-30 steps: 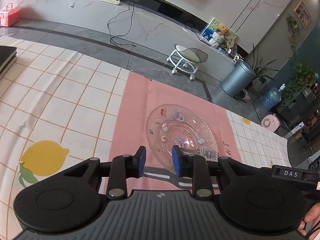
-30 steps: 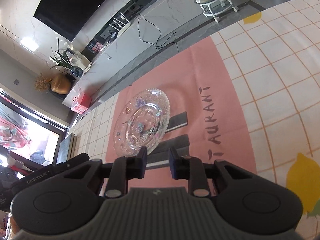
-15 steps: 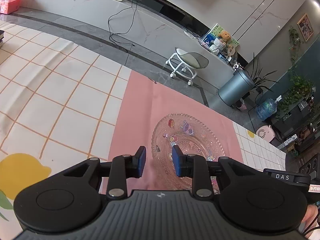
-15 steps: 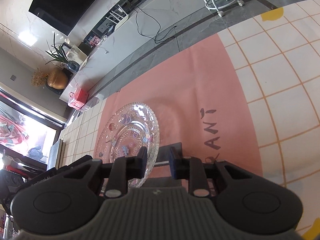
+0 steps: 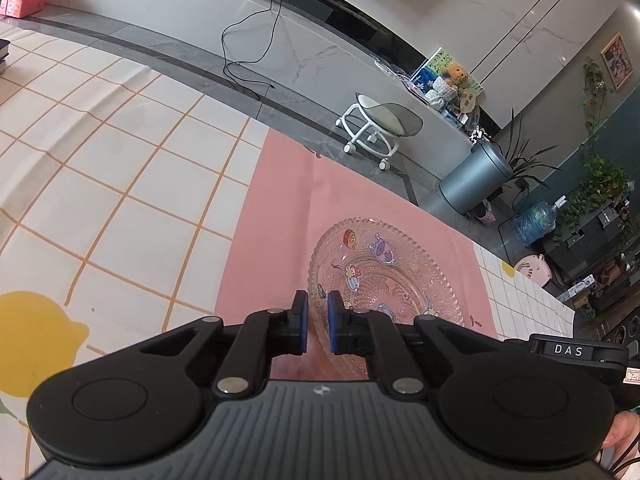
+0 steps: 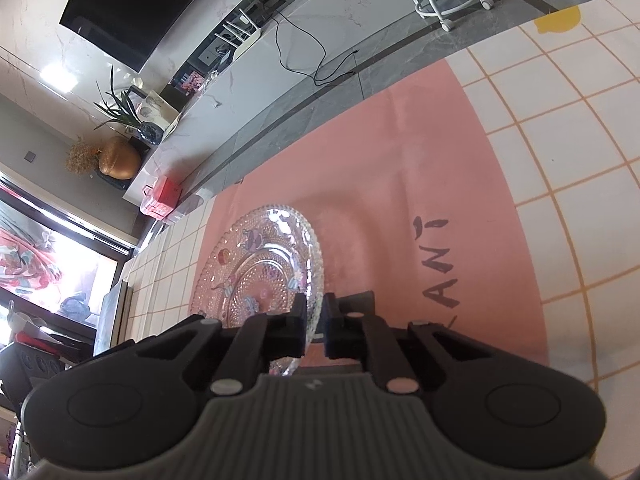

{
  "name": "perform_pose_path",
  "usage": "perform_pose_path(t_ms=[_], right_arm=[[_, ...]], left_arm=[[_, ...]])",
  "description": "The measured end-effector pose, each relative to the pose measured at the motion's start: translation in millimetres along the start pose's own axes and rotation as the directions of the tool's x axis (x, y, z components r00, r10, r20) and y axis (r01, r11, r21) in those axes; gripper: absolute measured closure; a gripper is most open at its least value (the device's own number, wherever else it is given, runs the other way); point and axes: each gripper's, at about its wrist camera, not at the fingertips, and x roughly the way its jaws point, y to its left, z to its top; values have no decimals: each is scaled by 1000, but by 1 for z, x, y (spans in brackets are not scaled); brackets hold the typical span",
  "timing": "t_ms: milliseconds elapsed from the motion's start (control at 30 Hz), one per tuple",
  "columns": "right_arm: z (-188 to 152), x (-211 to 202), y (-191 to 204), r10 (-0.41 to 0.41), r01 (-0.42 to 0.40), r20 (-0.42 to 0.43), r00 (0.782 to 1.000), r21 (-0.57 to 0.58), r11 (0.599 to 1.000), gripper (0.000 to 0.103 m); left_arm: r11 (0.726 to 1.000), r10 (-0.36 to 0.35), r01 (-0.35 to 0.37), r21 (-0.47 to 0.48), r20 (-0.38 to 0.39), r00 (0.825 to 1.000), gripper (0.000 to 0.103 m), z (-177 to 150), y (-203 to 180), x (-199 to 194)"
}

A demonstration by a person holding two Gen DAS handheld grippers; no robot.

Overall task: Organize plates and bowls
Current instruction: 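Lift and carry the second glass plate toward the bowl stack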

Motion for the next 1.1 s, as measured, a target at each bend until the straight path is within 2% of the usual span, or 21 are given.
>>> perform_pose_path(t_ms=[100, 333, 600, 867, 1100], right_arm=[[-2, -2, 2, -12, 12, -1, 1000, -9, 1000, 98], [-18, -18, -1, 17, -17, -32, 999, 13, 1000, 98], [-43, -63, 7, 37, -36, -22, 999, 37, 999, 98], [-84, -144, 4, 52, -52, 0, 999, 42, 998, 99], [-119, -231, -15, 76, -79, 52, 996, 62, 995, 99]], left_arm=[[1000, 8, -8, 15, -3, 1000, 93, -4, -3, -4], [999, 18, -18, 31, -13, 1000, 93, -18, -15, -27], [999, 23, -23, 36, -10, 1000, 93, -42, -44, -72], [998, 0, 1, 60, -25, 1000, 93, -80, -94, -127], [996, -1, 4, 86, -32, 999, 93, -128, -158, -169]])
